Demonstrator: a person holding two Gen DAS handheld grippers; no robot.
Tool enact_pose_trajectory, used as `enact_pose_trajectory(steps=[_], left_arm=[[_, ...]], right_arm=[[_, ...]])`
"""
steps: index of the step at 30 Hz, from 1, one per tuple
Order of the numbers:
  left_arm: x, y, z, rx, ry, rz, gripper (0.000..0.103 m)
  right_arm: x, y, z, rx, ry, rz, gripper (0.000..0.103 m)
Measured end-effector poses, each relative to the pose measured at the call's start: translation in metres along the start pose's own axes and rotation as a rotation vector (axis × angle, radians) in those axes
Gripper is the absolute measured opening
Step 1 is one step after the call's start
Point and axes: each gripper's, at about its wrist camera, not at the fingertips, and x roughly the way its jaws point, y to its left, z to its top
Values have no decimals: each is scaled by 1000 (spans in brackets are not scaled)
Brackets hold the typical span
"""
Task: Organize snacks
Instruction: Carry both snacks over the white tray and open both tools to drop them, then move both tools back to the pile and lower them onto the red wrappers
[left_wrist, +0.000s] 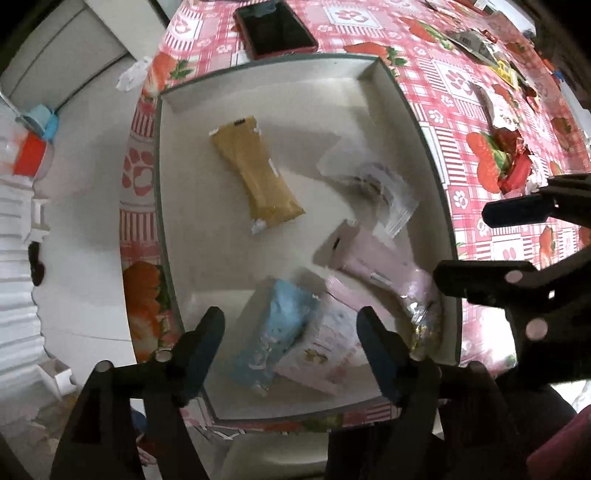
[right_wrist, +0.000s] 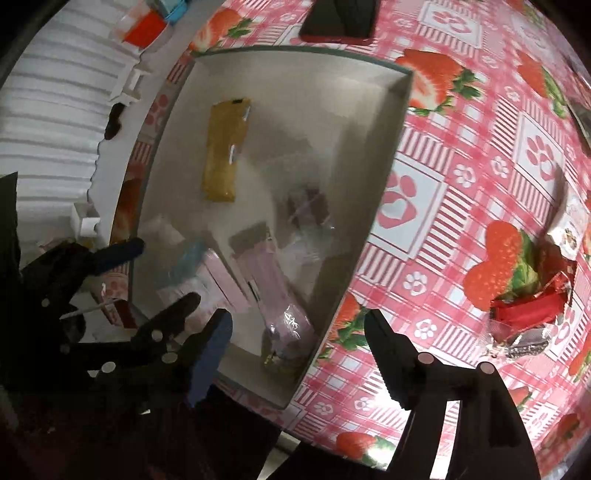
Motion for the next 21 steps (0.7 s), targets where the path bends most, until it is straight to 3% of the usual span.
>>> enact_pose_trajectory(steps=[2, 5, 11, 21], left_arm=[[-2, -6, 3, 15, -6, 10, 78], [-5, -15, 7, 38, -14, 17, 78], [-9, -33, 13, 81, -20, 11, 79], [-19, -68, 26, 158, -28, -11, 79]], right_arm=[[-3, -8, -2, 28, -8, -6, 75], [-7, -24, -8, 87, -12, -6, 103], [-19, -74, -29, 242, -35, -30, 103], [-10, -185, -85, 615, -3, -62, 103]])
